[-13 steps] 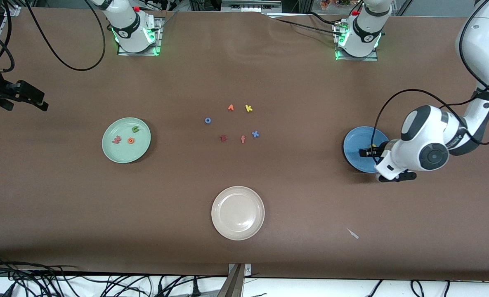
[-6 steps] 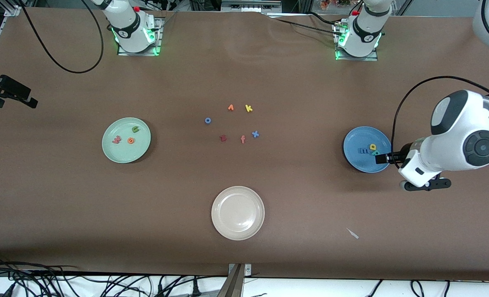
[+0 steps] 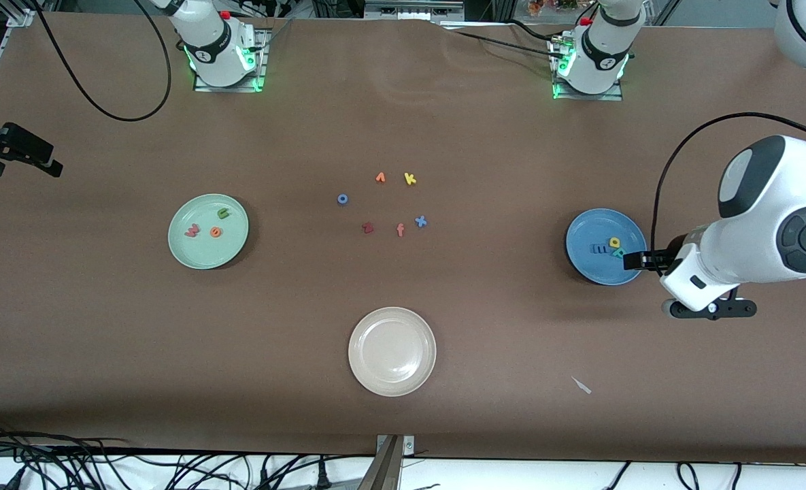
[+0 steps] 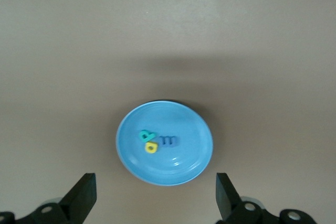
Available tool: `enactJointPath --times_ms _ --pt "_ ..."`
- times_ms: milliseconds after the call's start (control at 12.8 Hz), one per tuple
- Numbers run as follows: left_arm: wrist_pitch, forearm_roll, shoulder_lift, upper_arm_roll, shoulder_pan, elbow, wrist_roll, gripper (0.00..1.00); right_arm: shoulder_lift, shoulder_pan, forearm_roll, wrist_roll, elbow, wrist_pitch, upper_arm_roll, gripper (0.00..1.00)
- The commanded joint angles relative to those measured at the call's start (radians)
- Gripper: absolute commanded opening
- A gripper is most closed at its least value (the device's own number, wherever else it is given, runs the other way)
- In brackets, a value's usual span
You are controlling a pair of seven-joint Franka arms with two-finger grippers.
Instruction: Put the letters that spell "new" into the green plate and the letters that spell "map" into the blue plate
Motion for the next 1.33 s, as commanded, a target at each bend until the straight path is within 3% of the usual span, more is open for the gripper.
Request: enactJointPath --times_ms 0,235,313,392,627,783,940,1253 --pt "-0.127 -0.164 -0.014 0.259 -0.173 0.173 0.139 1.00 -0.011 -0.024 -0.012 0.000 -0.009 -0.027 0.022 1.00" --pt "-0.132 -0.463 -0.111 0.642 -0.360 0.155 0.227 1.00 -0.019 -0.024 -0.015 0.002 -0.014 -0.020 0.022 1.00" --pt "-0.126 -0.534 -0.134 0.695 -0.379 0.132 0.235 1.00 -0.020 -0.025 -0.017 0.002 -0.014 -0.020 0.022 1.00" --pt "-0.098 -0.543 -0.163 0.700 -0.381 0.083 0.235 0.99 -0.022 -0.025 -0.017 0.002 -0.014 -0.019 0.022 1.00" --pt "0.143 -0.545 -0.337 0.700 -0.385 -0.215 0.241 1.00 -0.022 -0.025 -0.015 0.002 -0.014 -0.013 0.022 1.00" --pt "0.259 -0.543 -0.408 0.700 -0.381 -0.346 0.259 0.99 -0.022 -0.025 -0.015 0.002 -0.014 -0.013 0.022 1.00" --pt "0.342 -0.543 -0.436 0.696 -0.379 -0.406 0.261 0.99 -0.022 -0.025 -0.015 0.002 -0.014 -0.013 0.022 1.00" --pt "0.364 -0.542 -0.435 0.696 -0.379 -0.397 0.262 1.00 -0.022 -0.025 -0.015 -0.004 -0.011 -0.013 0.022 1.00"
